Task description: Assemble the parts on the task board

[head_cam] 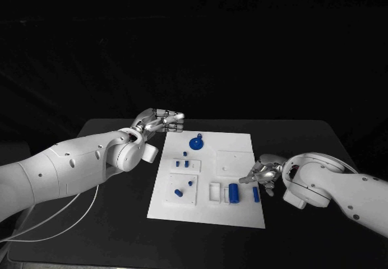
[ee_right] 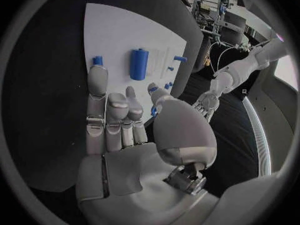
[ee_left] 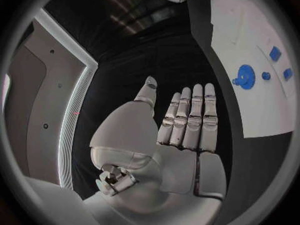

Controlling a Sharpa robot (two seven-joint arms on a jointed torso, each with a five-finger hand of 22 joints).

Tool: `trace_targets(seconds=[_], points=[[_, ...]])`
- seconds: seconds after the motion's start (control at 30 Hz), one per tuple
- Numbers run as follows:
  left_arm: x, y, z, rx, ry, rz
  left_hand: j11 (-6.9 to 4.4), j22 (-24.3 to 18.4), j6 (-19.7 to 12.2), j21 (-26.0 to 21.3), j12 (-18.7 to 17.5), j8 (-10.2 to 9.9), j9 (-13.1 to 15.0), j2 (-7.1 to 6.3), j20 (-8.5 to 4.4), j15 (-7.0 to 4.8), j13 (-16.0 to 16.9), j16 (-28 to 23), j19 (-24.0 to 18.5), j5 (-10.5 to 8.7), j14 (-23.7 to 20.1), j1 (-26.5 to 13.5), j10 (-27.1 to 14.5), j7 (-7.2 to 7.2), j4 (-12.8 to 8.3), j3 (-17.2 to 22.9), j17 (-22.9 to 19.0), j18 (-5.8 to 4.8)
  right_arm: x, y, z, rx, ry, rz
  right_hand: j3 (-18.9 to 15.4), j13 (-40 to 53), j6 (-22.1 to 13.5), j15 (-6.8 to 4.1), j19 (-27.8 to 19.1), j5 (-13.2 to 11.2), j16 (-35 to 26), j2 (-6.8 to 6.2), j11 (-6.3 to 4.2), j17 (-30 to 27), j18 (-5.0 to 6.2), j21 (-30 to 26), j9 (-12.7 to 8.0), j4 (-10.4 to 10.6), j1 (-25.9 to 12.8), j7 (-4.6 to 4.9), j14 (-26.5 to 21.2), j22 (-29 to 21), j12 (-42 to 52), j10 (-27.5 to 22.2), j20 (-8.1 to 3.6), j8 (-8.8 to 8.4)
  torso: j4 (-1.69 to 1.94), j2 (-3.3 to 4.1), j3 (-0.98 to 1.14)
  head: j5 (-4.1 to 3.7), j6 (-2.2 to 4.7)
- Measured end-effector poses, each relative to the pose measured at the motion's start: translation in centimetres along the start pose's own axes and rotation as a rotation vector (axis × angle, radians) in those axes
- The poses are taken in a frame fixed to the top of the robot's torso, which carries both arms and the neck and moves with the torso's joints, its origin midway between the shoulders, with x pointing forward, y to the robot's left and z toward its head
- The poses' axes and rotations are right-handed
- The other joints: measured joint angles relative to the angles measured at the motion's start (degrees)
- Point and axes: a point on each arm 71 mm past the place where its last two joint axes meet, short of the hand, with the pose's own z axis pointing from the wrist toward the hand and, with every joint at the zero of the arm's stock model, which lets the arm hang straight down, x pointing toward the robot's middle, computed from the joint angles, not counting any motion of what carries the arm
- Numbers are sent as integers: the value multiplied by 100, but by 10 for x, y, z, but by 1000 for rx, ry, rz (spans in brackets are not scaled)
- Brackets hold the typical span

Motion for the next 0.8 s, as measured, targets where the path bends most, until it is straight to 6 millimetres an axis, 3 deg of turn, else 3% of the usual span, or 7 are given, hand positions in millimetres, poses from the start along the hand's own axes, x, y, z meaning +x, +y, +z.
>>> trace_targets(seconds=[0.1, 0.27, 0.43, 0.47, 0.57, 0.8], points=[[1, 0, -1, 2, 5, -3, 78, 2, -67, 0, 0, 0, -2, -3, 0, 31, 0, 0, 0, 0, -94, -3, -88, 34, 3, 3, 0, 0, 5, 0, 1, 14, 17, 2, -18, 41, 0, -17, 0, 0, 0, -25, -20, 39, 0, 12, -16, 144, -25, 0, 18, 56, -19, 20, 0, 0, -11, 8, 1, -29, 10], [3, 0, -1, 3, 21, -10, 64, 2, -129, 0, 0, 0, -3, -70, 41, 53, 0, 0, -41, 0, -216, -70, -206, 25, 57, 17, -5, 0, 16, 0, 6, 33, 47, 3, -40, 103, -22, -22, 0, -67, 24, -57, -20, 81, 0, 53, -32, 277, -145, -22, 23, 135, -18, 20, 0, 0, -25, 11, -2, -46, -5], [4, 0, -1, 2, 29, -14, 82, 1, -150, 0, 0, 0, -3, -231, 72, 93, 0, 0, -72, 0, -256, -86, -309, 46, 190, 150, -4, 0, 25, 2, 9, 41, 66, 11, -31, 132, -249, -5, 0, -121, 23, -124, 1, 103, 6, 144, -103, 416, -207, 37, 44, 230, -18, 41, 1, 0, -21, 9, -7, -27, -35], [4, 0, -1, 1, 30, -14, 91, 1, -150, 0, 0, 0, -3, -277, 72, 88, 0, 0, -72, 0, -276, -84, -318, 46, 233, 194, -4, 0, 27, 2, 10, 42, 71, 13, -23, 132, -280, -5, 0, -133, 23, -159, 1, 103, 68, 144, -140, 453, -171, 51, 44, 248, -35, 41, 1, 0, -19, 9, -7, -24, -37], [4, 0, -1, 0, 33, -15, 91, 1, -171, 0, 0, 0, -3, -279, 72, 80, 0, 0, -72, 0, -285, -83, -318, 67, 260, 220, -4, 1, 30, 3, 12, 46, 79, 19, -24, 108, -300, -5, 0, -133, 23, -237, 26, 90, 92, 144, -182, 466, -93, 71, 44, 270, -94, 16, 1, 0, -14, 10, -11, -18, -55], [4, 0, -1, -5, 38, -18, 112, 1, -149, 0, 0, 0, -3, -279, 72, 100, 0, 0, -71, 0, -305, -83, -338, 88, 272, 232, -4, 0, 36, 2, 16, 54, 91, 27, -41, 104, -301, -5, 0, -156, 23, -243, 34, 88, 92, 144, -203, 415, -87, 71, 44, 307, -94, 8, 1, 22, -24, 9, -18, -13, -68]])
